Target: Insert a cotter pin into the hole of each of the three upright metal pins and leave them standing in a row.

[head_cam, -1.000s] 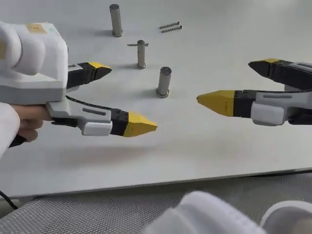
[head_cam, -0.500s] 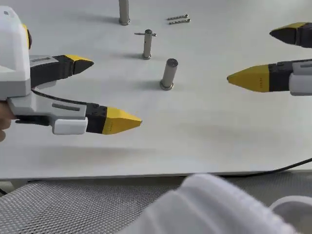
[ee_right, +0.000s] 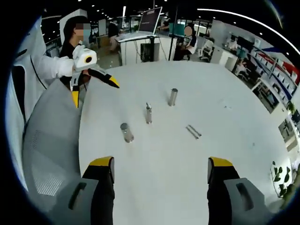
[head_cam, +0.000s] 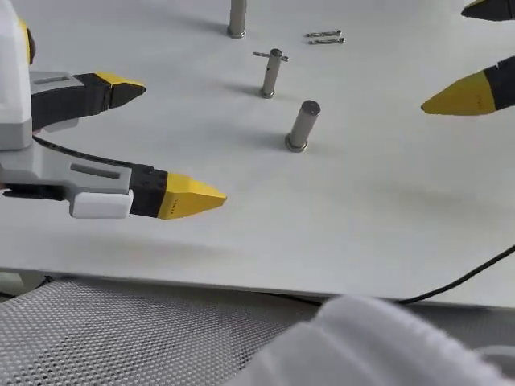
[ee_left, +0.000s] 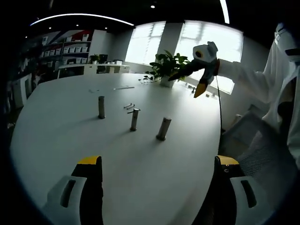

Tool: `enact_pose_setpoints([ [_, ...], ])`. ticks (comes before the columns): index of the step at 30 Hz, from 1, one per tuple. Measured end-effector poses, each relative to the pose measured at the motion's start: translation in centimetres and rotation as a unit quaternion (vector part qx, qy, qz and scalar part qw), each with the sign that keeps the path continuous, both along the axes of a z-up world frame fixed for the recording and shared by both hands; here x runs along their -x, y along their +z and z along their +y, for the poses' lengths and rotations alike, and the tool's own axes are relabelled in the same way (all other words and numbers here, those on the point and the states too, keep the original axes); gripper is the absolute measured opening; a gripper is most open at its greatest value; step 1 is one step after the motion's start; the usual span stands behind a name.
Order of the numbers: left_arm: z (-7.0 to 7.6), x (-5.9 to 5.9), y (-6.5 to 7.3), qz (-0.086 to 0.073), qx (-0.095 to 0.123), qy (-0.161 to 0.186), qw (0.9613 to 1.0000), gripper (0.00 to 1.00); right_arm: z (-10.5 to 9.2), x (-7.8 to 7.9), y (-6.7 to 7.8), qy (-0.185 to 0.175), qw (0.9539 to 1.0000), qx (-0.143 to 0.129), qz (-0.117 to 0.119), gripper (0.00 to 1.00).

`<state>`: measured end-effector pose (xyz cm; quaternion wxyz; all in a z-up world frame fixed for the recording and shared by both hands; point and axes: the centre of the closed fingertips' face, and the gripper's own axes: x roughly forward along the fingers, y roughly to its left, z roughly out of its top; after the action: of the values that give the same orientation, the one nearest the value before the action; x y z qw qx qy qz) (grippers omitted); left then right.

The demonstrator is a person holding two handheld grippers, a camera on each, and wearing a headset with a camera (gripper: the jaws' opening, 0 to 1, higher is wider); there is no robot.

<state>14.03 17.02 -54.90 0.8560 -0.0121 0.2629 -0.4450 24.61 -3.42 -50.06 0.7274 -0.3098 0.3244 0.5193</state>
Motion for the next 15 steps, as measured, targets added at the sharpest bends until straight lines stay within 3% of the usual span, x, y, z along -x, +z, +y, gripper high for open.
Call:
enact_pose_setpoints([
  [5,0.1,0.2,-0.1,0.003,-0.001,0.004,1.0000,0.99,0.4,-2.1,-1.2,0.056,0.9968,0.057,-0.007,0.67],
  [9,0.1,0.0,0.1,-0.001,0.002,0.007,1.0000,0.99,1.5,-3.3,-1.9,0.078,0.9955,0.051,0.014,0.54],
  [11,0.0,-0.1,0.3,-0.003,0.003,0.010,0.9999,0.99,2.0,-4.2,-2.3,0.094,0.9940,0.055,0.013,0.47],
  [15,-0.1,-0.2,0.4,-0.003,0.005,0.013,0.9999,0.99,2.8,-5.3,-3.4,0.122,0.9900,0.066,0.024,0.44],
])
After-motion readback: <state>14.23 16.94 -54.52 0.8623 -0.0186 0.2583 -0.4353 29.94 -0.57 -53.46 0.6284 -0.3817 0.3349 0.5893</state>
